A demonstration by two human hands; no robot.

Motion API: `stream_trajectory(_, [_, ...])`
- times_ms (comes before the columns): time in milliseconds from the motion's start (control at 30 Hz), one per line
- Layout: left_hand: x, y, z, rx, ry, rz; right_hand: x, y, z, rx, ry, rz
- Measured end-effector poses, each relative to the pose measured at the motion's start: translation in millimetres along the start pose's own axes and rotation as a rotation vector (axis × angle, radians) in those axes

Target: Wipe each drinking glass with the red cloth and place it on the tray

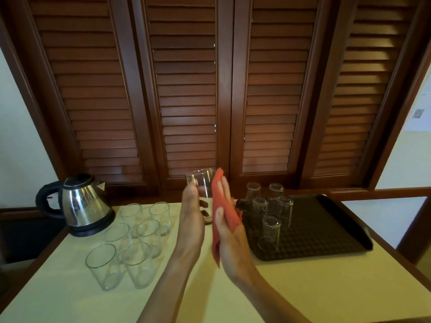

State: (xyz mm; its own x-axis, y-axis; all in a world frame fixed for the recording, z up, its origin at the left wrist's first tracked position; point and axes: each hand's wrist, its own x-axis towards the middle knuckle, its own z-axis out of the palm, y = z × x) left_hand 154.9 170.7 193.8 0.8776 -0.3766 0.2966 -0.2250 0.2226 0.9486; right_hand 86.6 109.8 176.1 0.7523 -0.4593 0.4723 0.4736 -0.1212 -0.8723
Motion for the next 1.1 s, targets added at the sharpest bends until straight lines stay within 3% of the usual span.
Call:
stream_trajectory(200, [-9,-6,3,-0.002,-0.029,-0.003,11,-5,-6,0.024,0.037,0.036])
stream_trajectory(333, [-1,-7,-3,-0.135,0.021,0.026,-8,3,3,-0.057,-0.067,0.004])
stream_trajectory(433, [-8,-6,-1,-0.198,-0.026,-0.042,-5,4,-5,-0.033,-0.023,-0.003])
stream_trajectory(533, [-11,-9,1,-0.167,-0.084,-0.117,5,-9,-6,-0.083,-0.029,-0.041])
stream_trajectory(633, [3,-2,-5,-0.127,-0.035,-0.068,-13,-6,3,-0.096,-0.055,-0.135])
stream_trajectory(700, [8,-1,-10,-0.127,-0.002,-0.02,-17,-3,5,-0.116,-0.043,-0.125])
stream_trajectory(833, [-5,-6,-1,-0.062,-0.099,-0.042,16,-8,-6,-0.101,0.072,-0.047])
stream_trajectory(1000, [4,3,-2,-0.109,-0.115,-0.07,-6,7,-3,-0.1,-0.061,-0.146])
stream_trajectory(1100, [-1,-2,0,-0.062,-0.126,-0.087,8,4,-8,-0.089,0.03,-0.064])
